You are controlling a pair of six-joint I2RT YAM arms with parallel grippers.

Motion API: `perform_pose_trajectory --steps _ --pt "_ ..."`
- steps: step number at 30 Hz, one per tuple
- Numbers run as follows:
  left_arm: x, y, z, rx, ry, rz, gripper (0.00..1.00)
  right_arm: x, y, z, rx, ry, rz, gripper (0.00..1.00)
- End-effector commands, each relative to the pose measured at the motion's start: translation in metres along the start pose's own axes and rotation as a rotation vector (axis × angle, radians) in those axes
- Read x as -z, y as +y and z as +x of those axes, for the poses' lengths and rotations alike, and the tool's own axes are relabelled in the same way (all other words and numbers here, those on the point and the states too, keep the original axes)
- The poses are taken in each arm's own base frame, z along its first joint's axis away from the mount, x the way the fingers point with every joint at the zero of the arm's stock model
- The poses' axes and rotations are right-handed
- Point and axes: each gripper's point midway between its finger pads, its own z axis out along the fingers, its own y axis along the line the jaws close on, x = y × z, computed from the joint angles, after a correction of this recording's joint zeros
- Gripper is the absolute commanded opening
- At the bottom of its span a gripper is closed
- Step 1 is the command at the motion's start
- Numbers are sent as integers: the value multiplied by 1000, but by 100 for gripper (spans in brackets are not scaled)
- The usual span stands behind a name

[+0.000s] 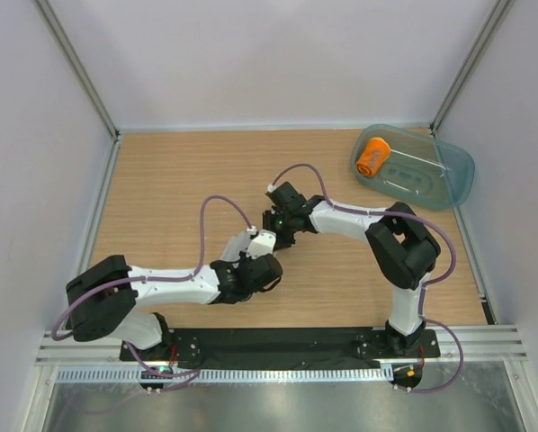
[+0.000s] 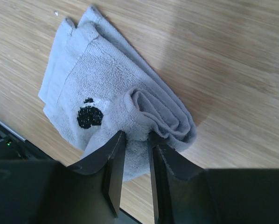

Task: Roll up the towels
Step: Roll the towel

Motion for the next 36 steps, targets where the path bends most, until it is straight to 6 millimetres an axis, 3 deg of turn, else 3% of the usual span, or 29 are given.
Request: perform_pose_trajectory --steps 1,10,12,19,22,23,25,26,29,30,31,33,34,36 --pt "9 -8 -5 42 16 86 3 -9 -13 -7 7 -37 44 33" --pt "14 -12 -15 144 19 195 2 12 -41 -31 30 -94 190 32" --pt "17 -20 -18 184 21 263 1 20 -46 -39 36 -100 215 32" --pt "16 -22 -21 313 35 391 0 68 -77 -70 -1 -176 330 38" --pt "18 -28 -24 361 53 463 0 86 -89 -74 -31 -206 355 41" --pt "17 -25 -27 386 53 471 0 98 -87 -77 -32 -235 346 42" --pt "22 -33 -32 443 72 560 0 104 -88 -69 -35 -239 340 44" --pt "20 -28 -37 485 66 573 0 106 -84 -62 -29 -255 298 45" --pt "23 -28 -42 560 61 644 0 114 -54 -55 -24 -297 109 48" --pt "21 -25 -46 583 54 654 0 105 -56 -38 -31 -264 75 50" --pt "21 -26 -43 611 65 681 0 105 -40 -38 -38 -278 -24 50" --pt "19 -24 -47 662 58 710 0 102 -34 -23 -48 -262 -99 51" --pt "14 -21 -34 690 86 703 0 100 -28 -17 -51 -243 -146 52" --pt "16 -20 -48 779 45 770 0 96 -24 -13 -62 -241 -199 52"
